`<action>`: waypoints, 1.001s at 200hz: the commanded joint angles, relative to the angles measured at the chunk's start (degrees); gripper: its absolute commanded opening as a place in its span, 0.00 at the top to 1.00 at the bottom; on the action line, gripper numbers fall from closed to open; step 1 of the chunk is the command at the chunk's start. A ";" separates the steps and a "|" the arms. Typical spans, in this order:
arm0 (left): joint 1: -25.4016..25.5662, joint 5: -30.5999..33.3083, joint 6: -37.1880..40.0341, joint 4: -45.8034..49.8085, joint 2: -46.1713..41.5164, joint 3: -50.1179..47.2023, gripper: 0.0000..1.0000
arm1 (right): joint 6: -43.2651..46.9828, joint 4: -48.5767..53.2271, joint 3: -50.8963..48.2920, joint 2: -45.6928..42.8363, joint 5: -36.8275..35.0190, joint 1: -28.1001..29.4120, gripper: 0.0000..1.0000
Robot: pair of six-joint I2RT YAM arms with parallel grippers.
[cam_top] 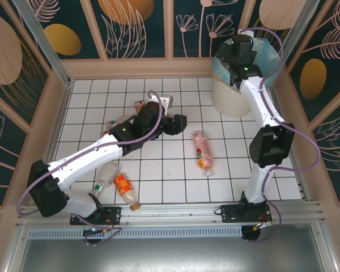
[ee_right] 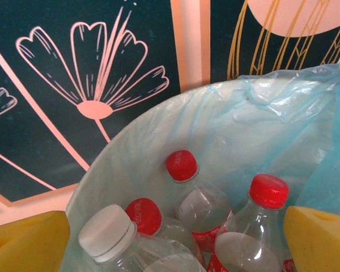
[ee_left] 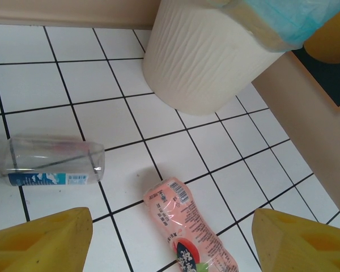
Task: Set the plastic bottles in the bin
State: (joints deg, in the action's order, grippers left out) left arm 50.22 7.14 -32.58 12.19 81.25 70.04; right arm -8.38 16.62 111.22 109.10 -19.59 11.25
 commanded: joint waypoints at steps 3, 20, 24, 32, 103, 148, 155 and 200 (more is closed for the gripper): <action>0.12 1.30 1.00 -0.67 -1.69 -0.73 0.25 | -2.06 -1.87 -1.74 -3.42 1.50 0.42 0.03; 0.13 1.48 0.87 -0.67 -1.71 -0.78 0.25 | -2.42 -4.40 -4.16 -4.86 1.58 0.49 0.08; 0.14 1.46 0.89 -0.67 -1.70 -0.78 0.25 | -2.49 -4.84 -4.62 -5.07 1.74 0.47 0.11; 0.08 1.51 0.80 -0.62 -1.75 -0.87 0.25 | -2.61 -5.56 -5.35 -5.53 2.25 0.50 0.16; 0.04 9.03 3.12 2.82 -5.06 1.79 0.26 | -0.55 -9.64 -10.24 -13.10 1.14 5.37 0.30; 0.06 16.86 2.68 6.98 -9.81 2.80 0.26 | 3.19 -15.29 -19.99 -23.00 -1.75 14.43 0.28; 0.00 17.79 2.25 8.01 -10.41 2.89 0.26 | 4.00 -16.58 -22.31 -24.56 -1.07 16.19 0.28; 0.04 19.71 -3.51 14.19 -14.78 0.58 0.27 | 8.10 -12.59 -31.18 -29.38 6.19 26.25 0.28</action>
State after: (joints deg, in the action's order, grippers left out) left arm 50.22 24.32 -32.29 21.43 68.95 71.18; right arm -3.31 2.81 84.88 81.38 -16.93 33.45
